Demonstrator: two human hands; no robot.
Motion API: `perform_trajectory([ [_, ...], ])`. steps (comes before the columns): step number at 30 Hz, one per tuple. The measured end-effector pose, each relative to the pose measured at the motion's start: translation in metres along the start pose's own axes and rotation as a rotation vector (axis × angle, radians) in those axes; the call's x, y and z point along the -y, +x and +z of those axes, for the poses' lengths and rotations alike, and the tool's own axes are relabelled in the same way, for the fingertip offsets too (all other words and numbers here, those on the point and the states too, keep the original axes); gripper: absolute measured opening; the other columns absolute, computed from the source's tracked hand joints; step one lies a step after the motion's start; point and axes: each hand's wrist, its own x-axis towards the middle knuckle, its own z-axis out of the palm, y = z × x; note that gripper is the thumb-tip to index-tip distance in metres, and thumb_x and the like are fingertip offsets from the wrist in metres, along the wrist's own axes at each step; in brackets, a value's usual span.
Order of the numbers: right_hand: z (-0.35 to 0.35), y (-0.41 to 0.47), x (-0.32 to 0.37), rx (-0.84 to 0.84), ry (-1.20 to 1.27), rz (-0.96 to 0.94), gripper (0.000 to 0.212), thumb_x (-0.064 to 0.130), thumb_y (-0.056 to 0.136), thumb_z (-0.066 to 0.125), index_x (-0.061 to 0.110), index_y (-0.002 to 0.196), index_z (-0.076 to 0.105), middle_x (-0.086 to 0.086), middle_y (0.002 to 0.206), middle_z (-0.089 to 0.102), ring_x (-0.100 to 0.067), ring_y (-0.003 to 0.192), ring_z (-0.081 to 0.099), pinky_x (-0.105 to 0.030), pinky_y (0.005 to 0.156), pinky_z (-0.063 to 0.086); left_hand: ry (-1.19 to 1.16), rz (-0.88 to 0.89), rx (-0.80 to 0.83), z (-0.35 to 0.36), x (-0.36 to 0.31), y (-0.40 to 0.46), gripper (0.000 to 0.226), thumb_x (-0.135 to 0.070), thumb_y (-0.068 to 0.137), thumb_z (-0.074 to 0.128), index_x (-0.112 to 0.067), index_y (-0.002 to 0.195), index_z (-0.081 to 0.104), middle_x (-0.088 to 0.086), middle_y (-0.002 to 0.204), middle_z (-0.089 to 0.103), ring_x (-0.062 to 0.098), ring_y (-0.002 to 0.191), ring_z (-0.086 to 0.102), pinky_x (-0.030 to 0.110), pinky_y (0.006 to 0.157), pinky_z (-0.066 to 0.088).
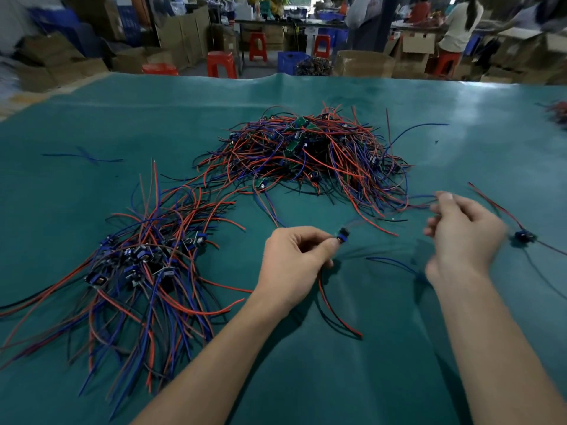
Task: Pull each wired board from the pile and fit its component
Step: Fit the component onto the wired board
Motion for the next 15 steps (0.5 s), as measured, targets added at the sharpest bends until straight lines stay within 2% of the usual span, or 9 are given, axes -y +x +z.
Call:
perform_trajectory([
  [1,0.000,-0.001,0.000,-0.030,-0.018,-0.003,0.012,0.012,0.094,0.062,0.013,0.085,0.070,0.000,0.067,0.060,-0.005,0.043,0.046,-0.025,0.045,0.040,-0.030,0.000,-0.047,-0.001,0.001,0.001,0.019,-0.013,0.089,0.075,-0.018,0.071,0.076,-0.003,0.055,0.066,0.004,0.051,0.052,0.017,0.055,0.041],
  [2,0.001,-0.005,0.000,0.009,-0.035,0.002,0.013,0.013,0.094,0.063,0.012,0.084,0.070,0.000,0.065,0.061,-0.006,0.042,0.046,-0.026,0.044,0.039,-0.065,-0.001,-0.090,-0.002,0.002,0.001,0.019,-0.013,0.090,0.074,-0.018,0.071,0.075,-0.002,0.056,0.067,0.006,0.053,0.053,0.019,0.056,0.042],
  [4,0.009,-0.024,-0.001,0.268,-0.083,0.002,0.020,0.021,0.095,0.067,0.012,0.078,0.072,-0.002,0.064,0.066,-0.007,0.043,0.049,-0.023,0.041,0.039,-0.114,0.007,-0.148,-0.003,0.002,0.002,0.019,-0.014,0.091,0.074,-0.017,0.072,0.076,-0.001,0.058,0.068,0.007,0.055,0.055,0.020,0.057,0.045],
  [6,0.018,-0.048,-0.004,0.564,-0.211,-0.089,0.019,0.031,0.092,0.073,0.016,0.080,0.075,0.002,0.071,0.074,-0.004,0.053,0.058,-0.018,0.046,0.043,-0.106,0.039,-0.148,-0.004,0.001,0.001,0.017,-0.014,0.091,0.074,-0.016,0.073,0.076,-0.002,0.059,0.068,0.007,0.056,0.055,0.022,0.057,0.045],
  [8,0.025,-0.064,-0.005,0.705,-0.266,-0.215,0.008,0.029,0.087,0.079,0.023,0.083,0.077,0.008,0.078,0.076,-0.003,0.066,0.065,-0.015,0.057,0.047,-0.064,0.080,-0.108,-0.004,-0.001,-0.001,0.018,-0.015,0.090,0.074,-0.014,0.072,0.076,-0.003,0.059,0.067,0.006,0.056,0.052,0.023,0.056,0.043],
  [11,0.024,-0.064,-0.001,0.684,-0.221,-0.309,0.010,0.017,0.084,0.082,0.026,0.083,0.076,0.009,0.078,0.076,-0.004,0.069,0.067,-0.021,0.062,0.050,-0.042,0.066,-0.036,-0.002,-0.002,-0.002,0.017,-0.016,0.091,0.074,-0.014,0.074,0.076,-0.001,0.059,0.067,0.008,0.055,0.053,0.026,0.058,0.044],
  [13,0.020,-0.057,0.010,0.617,-0.142,-0.341,0.014,0.013,0.086,0.080,0.026,0.084,0.075,0.009,0.077,0.075,-0.005,0.068,0.065,-0.028,0.065,0.051,-0.058,0.045,0.028,-0.001,-0.003,-0.003,0.017,-0.015,0.092,0.074,-0.016,0.075,0.076,0.000,0.060,0.069,0.010,0.054,0.056,0.027,0.060,0.047],
  [15,0.018,-0.050,0.029,0.541,-0.059,-0.390,0.017,0.011,0.087,0.078,0.028,0.085,0.074,0.013,0.074,0.074,-0.004,0.066,0.063,-0.029,0.064,0.052,-0.090,0.046,0.097,0.000,-0.005,-0.004,0.015,-0.014,0.092,0.074,-0.013,0.077,0.076,-0.001,0.061,0.069,0.012,0.057,0.055,0.027,0.061,0.047],
])
